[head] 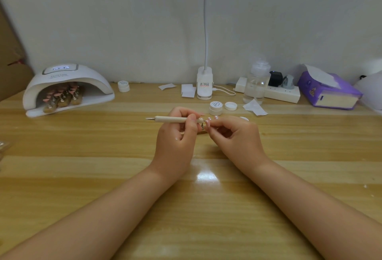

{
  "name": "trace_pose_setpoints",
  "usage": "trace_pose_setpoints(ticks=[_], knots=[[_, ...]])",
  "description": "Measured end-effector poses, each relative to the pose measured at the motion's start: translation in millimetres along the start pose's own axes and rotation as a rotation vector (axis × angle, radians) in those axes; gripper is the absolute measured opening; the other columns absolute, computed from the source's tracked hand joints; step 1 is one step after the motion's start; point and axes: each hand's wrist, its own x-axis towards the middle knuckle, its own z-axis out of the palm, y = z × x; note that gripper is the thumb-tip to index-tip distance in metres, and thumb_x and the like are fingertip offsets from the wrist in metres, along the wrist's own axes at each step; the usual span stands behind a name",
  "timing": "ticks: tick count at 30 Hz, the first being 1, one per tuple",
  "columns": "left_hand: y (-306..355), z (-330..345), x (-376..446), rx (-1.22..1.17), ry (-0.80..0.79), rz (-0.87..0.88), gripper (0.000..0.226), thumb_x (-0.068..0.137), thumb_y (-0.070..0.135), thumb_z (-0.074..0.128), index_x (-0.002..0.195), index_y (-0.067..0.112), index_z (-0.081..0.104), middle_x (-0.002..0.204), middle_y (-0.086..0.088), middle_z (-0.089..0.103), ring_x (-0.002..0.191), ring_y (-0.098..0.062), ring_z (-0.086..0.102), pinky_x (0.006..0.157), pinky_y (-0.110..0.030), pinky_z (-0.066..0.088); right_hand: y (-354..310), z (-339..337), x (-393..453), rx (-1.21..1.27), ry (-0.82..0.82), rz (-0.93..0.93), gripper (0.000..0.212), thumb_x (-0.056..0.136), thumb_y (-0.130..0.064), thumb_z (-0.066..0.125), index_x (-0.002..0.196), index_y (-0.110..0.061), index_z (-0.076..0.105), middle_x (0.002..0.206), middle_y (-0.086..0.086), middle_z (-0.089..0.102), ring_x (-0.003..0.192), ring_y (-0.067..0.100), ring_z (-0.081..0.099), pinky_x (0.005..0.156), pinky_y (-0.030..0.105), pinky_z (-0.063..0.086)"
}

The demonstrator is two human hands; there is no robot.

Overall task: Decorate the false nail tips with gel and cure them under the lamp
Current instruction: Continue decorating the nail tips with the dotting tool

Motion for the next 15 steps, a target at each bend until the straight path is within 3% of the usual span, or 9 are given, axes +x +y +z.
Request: trace_pose_setpoints(ticks=[15], knots=[[-0.8,-0.2,0.0,0.005,0.001,-0.006,0.012,0.091,0.025,0.047,0.083,0.028,0.056,0.071,0.015,0.067,0.070,-0.002,0.065,0.067,-0.019,0.054,-1.7,-1.4,-0.4,-0.014,-0.006,-0.010,0.004,0.082,-0.011,0.072,0.082,-0.010,0.076,0.068,0.000,0.068,0.061,0.009,0.057,0.060,0.018,0.046]])
